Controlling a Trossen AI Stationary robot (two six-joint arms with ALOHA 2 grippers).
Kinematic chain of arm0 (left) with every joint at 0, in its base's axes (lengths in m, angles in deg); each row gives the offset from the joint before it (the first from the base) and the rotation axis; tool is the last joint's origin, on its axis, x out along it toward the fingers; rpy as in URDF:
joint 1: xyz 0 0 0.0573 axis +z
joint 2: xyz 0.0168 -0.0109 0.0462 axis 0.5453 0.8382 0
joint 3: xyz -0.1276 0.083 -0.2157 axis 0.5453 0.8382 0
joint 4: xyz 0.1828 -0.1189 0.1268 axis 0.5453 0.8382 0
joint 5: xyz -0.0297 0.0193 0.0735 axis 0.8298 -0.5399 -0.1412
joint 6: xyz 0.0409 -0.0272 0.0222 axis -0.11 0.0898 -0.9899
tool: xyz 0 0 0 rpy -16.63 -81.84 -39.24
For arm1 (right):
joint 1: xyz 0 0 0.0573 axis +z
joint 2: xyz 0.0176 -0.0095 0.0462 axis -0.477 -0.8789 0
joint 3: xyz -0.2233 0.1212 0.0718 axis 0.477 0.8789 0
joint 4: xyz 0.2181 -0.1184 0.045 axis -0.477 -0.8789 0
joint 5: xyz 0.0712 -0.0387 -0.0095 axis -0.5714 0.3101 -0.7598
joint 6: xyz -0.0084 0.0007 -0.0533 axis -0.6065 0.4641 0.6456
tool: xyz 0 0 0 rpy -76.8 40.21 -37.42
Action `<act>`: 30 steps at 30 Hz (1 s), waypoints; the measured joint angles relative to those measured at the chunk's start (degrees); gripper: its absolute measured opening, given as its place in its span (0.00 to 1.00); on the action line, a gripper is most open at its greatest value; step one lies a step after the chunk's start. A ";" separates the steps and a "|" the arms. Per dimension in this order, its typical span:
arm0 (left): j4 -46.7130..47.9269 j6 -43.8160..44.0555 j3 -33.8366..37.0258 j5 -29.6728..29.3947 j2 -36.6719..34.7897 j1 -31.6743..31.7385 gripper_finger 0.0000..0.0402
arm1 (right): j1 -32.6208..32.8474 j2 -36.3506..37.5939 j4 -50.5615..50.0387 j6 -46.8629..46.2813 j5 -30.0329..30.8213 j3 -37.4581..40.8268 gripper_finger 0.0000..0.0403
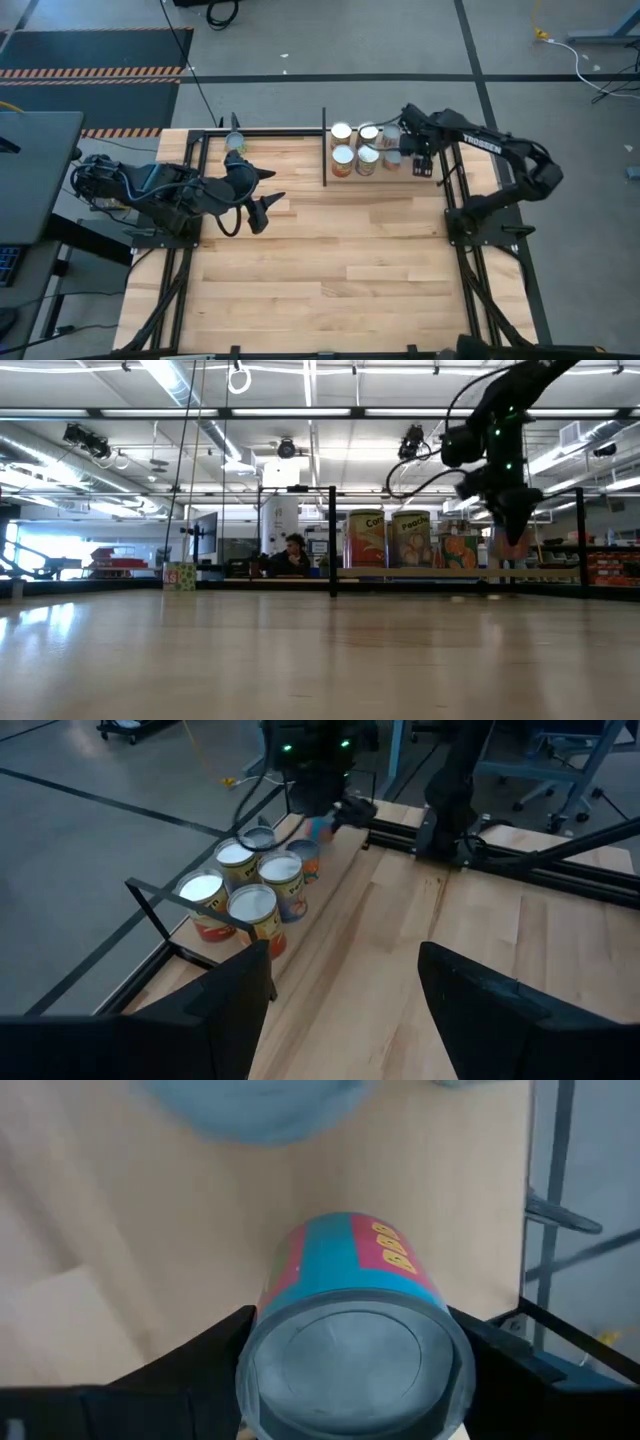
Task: Pick and place cans onto a shelf
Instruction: Put the small canned corn on the shelf
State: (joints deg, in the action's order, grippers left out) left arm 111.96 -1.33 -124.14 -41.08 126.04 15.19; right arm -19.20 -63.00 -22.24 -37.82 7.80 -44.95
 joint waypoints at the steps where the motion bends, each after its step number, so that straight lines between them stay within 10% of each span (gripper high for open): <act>1: -0.09 0.24 0.00 0.00 0.00 0.00 0.64 | -1.05 -0.99 1.29 -0.25 0.14 -0.02 0.70; 10: -11.65 15.53 0.00 -0.02 0.00 0.00 0.64 | -8.18 -11.03 0.61 -10.83 -1.05 -10.15 0.70; 26: -19.40 -1.19 0.02 4.37 -2.36 1.68 0.64 | -12.49 -19.91 -2.20 -21.32 -5.47 -17.02 0.71; 30: -19.77 -2.61 0.04 4.28 -2.36 1.91 0.64 | -12.55 -19.66 -0.75 -21.69 -5.07 -16.92 0.84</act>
State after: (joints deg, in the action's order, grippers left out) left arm 92.19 -3.94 -124.09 -36.80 123.68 17.10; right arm -31.76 -82.66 -22.99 -59.51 2.74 -61.87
